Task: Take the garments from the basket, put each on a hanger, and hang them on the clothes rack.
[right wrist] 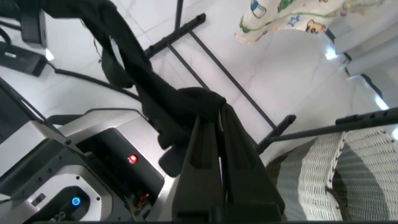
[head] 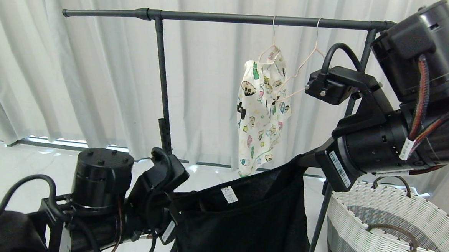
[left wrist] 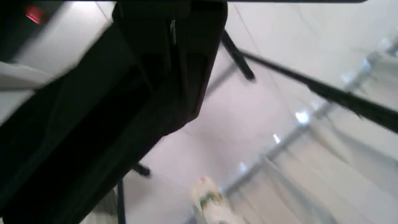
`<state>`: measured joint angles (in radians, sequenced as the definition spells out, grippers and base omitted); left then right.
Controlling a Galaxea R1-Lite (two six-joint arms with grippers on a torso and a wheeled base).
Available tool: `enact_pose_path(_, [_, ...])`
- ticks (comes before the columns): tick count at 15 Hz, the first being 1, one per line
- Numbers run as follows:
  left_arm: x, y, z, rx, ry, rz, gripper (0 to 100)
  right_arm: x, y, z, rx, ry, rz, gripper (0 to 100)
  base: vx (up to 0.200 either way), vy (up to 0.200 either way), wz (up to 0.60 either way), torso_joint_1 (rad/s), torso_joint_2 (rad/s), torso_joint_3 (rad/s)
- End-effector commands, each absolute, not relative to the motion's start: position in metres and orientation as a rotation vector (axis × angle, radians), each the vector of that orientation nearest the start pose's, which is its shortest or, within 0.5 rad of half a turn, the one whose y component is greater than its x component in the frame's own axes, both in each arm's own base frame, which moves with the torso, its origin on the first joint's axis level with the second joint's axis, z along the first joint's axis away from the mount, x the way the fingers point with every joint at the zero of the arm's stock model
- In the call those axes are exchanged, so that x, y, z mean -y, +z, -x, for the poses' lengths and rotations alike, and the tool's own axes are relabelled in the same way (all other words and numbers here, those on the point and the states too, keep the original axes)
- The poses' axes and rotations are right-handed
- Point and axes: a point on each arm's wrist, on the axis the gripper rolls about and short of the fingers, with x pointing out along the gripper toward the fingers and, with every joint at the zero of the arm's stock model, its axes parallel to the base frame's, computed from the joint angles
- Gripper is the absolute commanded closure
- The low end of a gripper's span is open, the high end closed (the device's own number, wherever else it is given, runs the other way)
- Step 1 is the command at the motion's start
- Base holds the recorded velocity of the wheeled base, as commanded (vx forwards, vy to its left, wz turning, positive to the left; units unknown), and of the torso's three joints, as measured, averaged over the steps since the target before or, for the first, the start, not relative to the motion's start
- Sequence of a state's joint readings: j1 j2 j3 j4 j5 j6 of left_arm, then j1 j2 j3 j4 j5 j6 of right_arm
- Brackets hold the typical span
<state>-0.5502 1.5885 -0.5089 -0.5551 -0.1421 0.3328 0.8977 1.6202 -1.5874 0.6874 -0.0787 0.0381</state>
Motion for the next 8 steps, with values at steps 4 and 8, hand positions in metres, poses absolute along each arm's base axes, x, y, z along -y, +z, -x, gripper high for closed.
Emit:
enact_pose_path(4, [0.128, 0.286, -0.179, -0.563, -0.891, -0.155, 100, -0.193, 0.316, -0.160, -0.631, 0.723, 0.241, 100, 0.000, 0.000, 0.00, 0.000, 0.00, 0.000])
enact_pose_path(8, [0.129, 0.336, -0.161, -0.695, -0.962, -0.170, 100, -0.166, 0.343, -0.153, -0.549, 0.678, 0.185, 100, 0.000, 0.000, 0.00, 0.000, 0.00, 0.000])
